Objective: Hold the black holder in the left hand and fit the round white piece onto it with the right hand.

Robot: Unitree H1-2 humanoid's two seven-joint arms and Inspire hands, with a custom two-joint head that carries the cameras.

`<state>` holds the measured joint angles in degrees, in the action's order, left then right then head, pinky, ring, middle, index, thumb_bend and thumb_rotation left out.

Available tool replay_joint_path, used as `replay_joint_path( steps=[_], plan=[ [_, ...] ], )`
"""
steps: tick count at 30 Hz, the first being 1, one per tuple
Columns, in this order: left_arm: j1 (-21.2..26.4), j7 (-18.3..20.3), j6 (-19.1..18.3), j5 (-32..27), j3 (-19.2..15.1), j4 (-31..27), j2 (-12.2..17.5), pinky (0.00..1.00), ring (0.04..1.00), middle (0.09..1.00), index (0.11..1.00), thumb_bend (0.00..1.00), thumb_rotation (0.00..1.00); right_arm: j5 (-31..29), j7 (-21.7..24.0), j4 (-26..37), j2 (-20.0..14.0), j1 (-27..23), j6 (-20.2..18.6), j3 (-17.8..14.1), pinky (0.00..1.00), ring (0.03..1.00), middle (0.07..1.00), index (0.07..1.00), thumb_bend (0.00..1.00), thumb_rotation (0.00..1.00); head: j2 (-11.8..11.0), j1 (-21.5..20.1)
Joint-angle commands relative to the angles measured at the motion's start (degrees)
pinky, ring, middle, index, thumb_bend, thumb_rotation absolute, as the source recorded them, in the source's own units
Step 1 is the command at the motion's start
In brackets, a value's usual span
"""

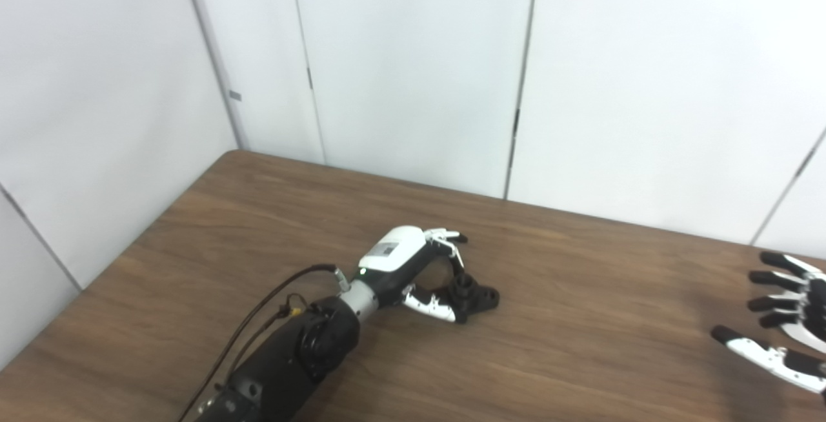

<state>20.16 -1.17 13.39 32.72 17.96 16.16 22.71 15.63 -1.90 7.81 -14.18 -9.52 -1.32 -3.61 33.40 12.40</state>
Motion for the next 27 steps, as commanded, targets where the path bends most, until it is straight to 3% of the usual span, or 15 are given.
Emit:
replay_joint_path(
  steps=[1,6,12,18,27],
  plan=[
    [0.96,1.29,1.61,0.36,0.86,-2.00,-0.51,0.77,0.917,0.882,0.488,0.52,0.08,0.33,-0.86,0.46,-0.85,-2.34,2.92,-0.34,0.47,0.565,0.703,0.778,0.61,0.00,0.36,-1.44],
    [1.01,2.79,5.55,-0.56,2.31,-0.61,-1.79,0.77,0.933,0.891,0.488,0.52,0.07,1.83,-1.84,-1.05,-0.91,-2.75,5.18,0.00,0.46,0.556,0.699,0.772,0.62,0.04,1.38,-6.10],
    [1.19,4.79,7.52,0.28,4.70,0.65,-3.45,0.73,0.934,0.890,0.487,0.52,0.08,3.60,-2.42,-0.40,-0.10,-3.43,4.59,0.65,0.46,0.564,0.706,0.778,0.60,0.07,2.26,-11.31],
    [2.21,2.43,11.32,3.66,7.81,5.26,-5.04,0.72,0.923,0.881,0.488,0.52,0.08,4.87,-2.83,0.37,0.70,-3.89,4.01,1.21,0.47,0.567,0.708,0.785,0.58,0.09,2.93,-15.06],
    [3.92,1.93,13.08,3.47,10.44,9.57,-6.40,0.73,0.920,0.879,0.486,0.52,0.07,5.88,-2.68,2.14,1.65,-3.93,2.19,1.53,0.47,0.564,0.704,0.787,0.57,0.11,3.68,-18.82]
  ],
)
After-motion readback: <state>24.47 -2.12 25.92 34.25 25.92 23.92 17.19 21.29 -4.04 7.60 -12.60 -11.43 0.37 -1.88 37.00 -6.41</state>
